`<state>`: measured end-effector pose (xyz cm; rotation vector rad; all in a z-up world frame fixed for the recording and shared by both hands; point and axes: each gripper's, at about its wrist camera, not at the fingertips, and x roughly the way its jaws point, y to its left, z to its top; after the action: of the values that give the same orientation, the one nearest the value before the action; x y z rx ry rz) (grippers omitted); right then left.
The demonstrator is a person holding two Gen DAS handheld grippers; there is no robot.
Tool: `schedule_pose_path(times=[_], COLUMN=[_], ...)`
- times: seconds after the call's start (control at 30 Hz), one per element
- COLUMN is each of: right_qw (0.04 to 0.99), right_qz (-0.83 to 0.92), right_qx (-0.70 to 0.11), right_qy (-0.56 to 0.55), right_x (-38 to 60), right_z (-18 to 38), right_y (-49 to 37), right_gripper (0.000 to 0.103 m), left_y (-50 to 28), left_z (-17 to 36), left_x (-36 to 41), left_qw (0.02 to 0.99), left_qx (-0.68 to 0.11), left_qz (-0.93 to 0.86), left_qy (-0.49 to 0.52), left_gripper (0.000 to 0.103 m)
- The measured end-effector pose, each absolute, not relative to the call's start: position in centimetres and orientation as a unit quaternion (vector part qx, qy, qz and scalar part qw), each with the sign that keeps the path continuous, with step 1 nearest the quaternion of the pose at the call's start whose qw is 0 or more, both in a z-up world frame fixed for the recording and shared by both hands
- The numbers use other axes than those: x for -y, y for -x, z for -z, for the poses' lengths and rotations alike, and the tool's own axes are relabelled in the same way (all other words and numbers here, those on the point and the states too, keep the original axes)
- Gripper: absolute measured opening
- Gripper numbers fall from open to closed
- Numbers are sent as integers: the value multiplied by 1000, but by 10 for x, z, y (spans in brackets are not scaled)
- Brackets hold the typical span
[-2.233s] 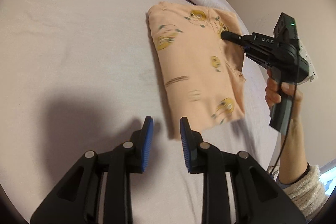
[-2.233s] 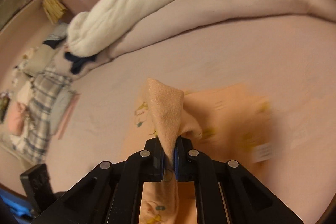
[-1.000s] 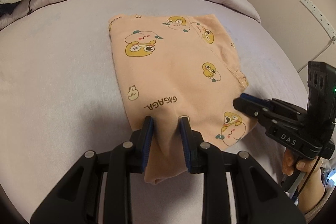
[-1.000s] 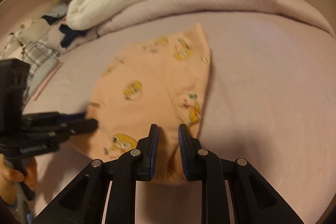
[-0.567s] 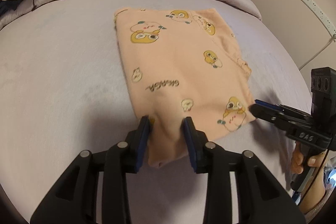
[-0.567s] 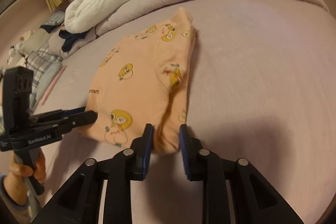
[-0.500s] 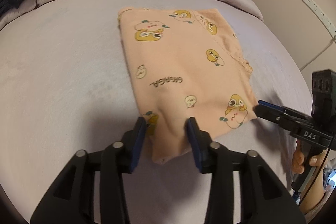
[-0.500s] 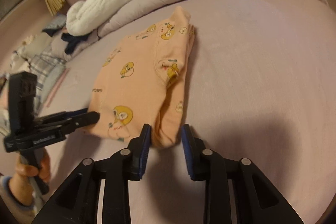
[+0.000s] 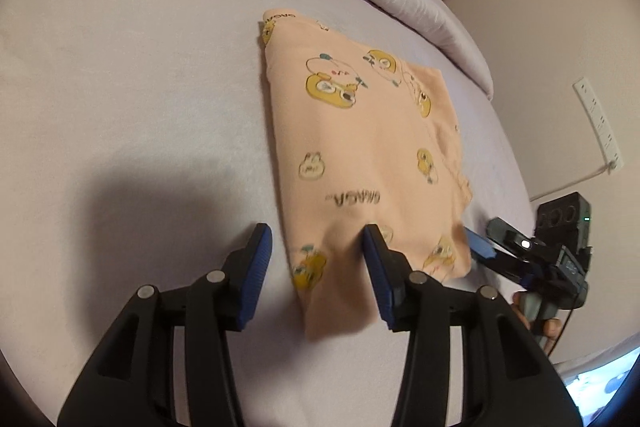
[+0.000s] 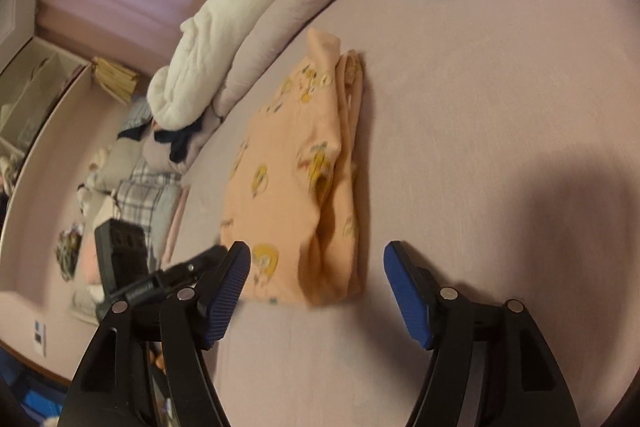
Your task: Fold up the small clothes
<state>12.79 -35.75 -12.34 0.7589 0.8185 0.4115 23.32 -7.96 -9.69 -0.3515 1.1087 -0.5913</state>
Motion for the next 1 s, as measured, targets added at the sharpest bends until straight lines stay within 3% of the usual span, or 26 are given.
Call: schedule_pose_path(times=[0.7, 1.0], right_qw=[816, 843], right_qz=[-233, -243], right_qx=[-380, -365], right_qy=[-367, -313], right_x=[344, 332], right_z=[127, 123], right_y=[-202, -202], right_gripper=[69, 67], left_y=[-271, -278], left_z=[106, 105], left_x=[88, 99], left_qw=[767, 782], left_qx=[-519, -509], left_qz=[288, 285], left_qy=[242, 219], left_gripper=[48, 56])
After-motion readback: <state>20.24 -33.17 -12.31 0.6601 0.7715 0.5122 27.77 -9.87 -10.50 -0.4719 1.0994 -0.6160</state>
